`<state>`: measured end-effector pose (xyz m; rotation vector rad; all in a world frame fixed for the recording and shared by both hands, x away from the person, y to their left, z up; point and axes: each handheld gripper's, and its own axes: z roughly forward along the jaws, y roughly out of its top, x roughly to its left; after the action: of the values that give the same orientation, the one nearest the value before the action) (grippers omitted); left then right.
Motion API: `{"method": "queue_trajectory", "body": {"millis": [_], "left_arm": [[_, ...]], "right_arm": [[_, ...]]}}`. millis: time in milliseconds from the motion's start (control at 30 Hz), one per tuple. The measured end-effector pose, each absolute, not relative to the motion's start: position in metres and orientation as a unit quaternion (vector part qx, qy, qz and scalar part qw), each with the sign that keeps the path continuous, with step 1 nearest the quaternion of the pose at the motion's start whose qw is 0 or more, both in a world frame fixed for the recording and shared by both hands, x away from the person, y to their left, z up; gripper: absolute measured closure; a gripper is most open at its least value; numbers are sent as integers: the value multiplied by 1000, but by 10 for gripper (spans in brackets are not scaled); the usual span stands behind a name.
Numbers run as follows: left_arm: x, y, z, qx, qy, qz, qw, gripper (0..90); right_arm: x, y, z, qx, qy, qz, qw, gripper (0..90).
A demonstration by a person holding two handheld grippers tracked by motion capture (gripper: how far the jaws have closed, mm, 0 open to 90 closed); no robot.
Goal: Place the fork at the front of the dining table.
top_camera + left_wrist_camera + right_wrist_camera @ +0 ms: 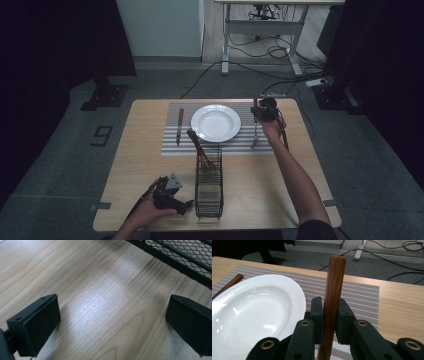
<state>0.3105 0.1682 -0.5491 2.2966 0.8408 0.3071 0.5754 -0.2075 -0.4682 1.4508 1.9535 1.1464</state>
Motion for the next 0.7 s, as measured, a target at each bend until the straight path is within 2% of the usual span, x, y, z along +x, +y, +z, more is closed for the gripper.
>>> {"method": "queue_trajectory", "body": {"millis": [233, 700], "left_arm": [[310, 168, -549, 879, 322, 118, 332, 0], [310, 168, -549, 879, 322, 118, 331, 0]], "right_arm": [[587, -205, -483, 533, 699, 420, 225, 783], [612, -201, -516, 550, 707, 400, 195, 766]]}}
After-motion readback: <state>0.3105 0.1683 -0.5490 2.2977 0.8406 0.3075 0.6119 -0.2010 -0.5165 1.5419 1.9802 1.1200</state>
